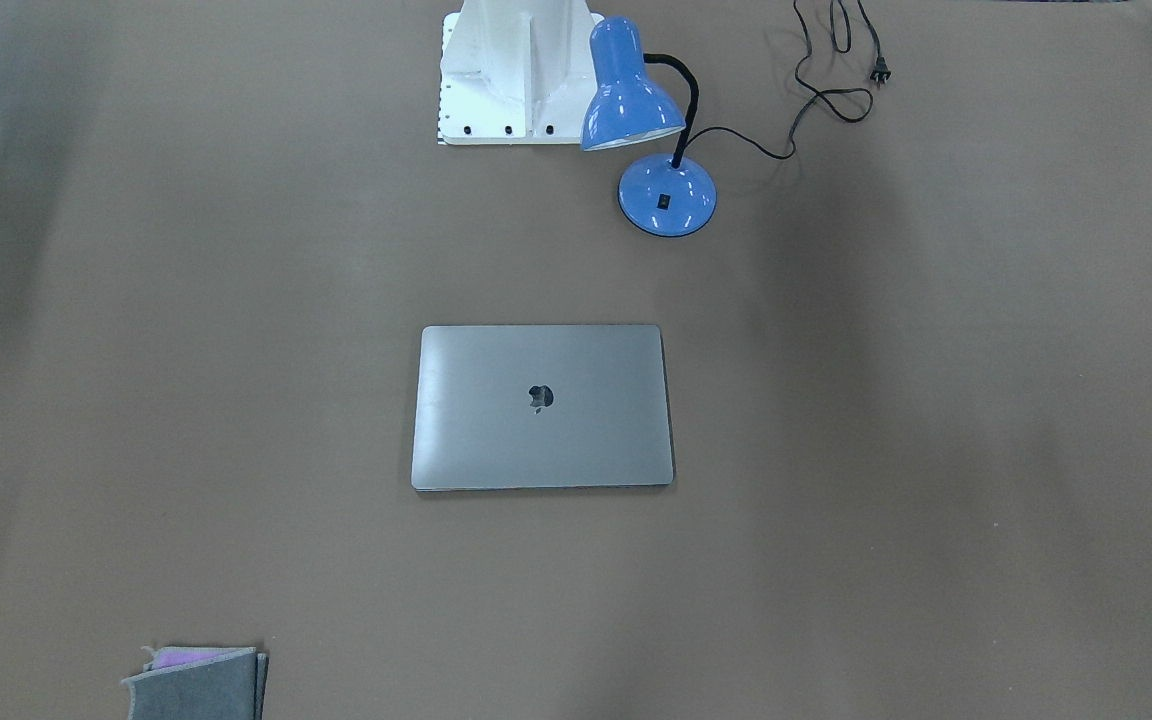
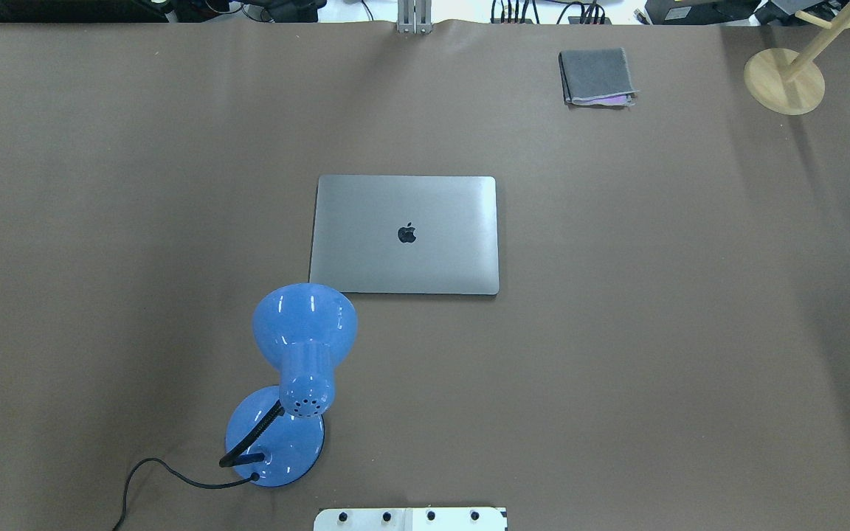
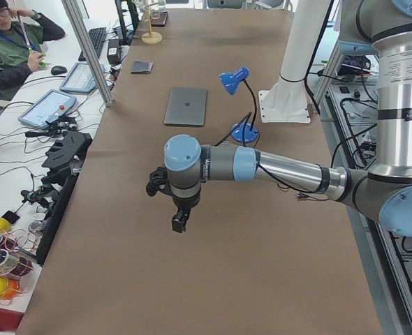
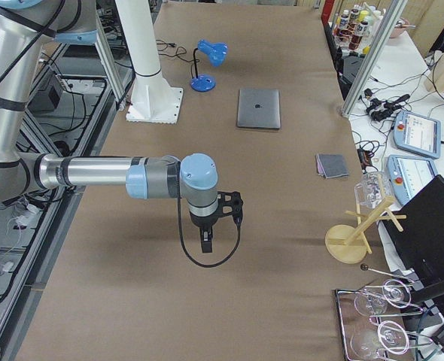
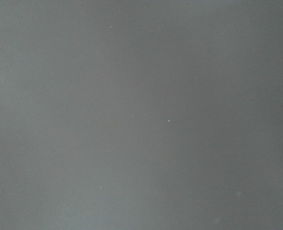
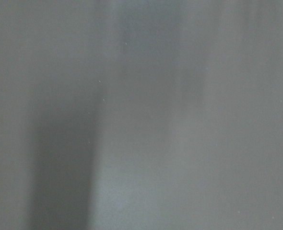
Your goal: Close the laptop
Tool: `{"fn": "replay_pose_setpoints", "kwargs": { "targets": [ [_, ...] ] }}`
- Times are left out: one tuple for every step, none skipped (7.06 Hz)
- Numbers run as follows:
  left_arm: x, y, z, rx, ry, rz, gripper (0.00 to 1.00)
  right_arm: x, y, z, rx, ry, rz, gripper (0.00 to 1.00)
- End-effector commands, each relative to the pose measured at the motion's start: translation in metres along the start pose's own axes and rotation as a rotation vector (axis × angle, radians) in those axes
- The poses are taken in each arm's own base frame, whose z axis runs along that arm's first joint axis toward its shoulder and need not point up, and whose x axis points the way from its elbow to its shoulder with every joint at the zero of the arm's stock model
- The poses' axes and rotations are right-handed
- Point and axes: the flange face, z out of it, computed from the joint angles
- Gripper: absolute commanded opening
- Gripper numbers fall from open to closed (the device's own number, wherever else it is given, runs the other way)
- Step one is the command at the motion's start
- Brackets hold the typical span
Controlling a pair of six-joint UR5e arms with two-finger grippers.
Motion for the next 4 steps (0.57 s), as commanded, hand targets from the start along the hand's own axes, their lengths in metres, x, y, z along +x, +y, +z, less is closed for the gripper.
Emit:
{"fn": "replay_pose_setpoints", "kwargs": {
  "targets": [
    [-0.022, 0.031, 0.019, -0.031, 0.017, -0.058, 0.98, 0.028, 0.019, 0.025, -0.049, -0.008, 0.055, 1.00],
    [-0.027, 0.030, 0.024, -0.044, 0.021, -0.076, 0.98, 0.034, 0.022, 0.032, -0.063, -0.008, 0.068, 1.00],
    [-0.027, 0.033, 0.024, -0.044, 0.018, -0.074, 0.98, 0.037, 0.021, 0.035, -0.068, -0.006, 0.072, 1.00],
    [-0.026, 0.032, 0.022, -0.044, 0.008, -0.065, 0.98, 0.035, 0.018, 0.033, -0.061, -0.008, 0.063, 1.00]
  ]
}}
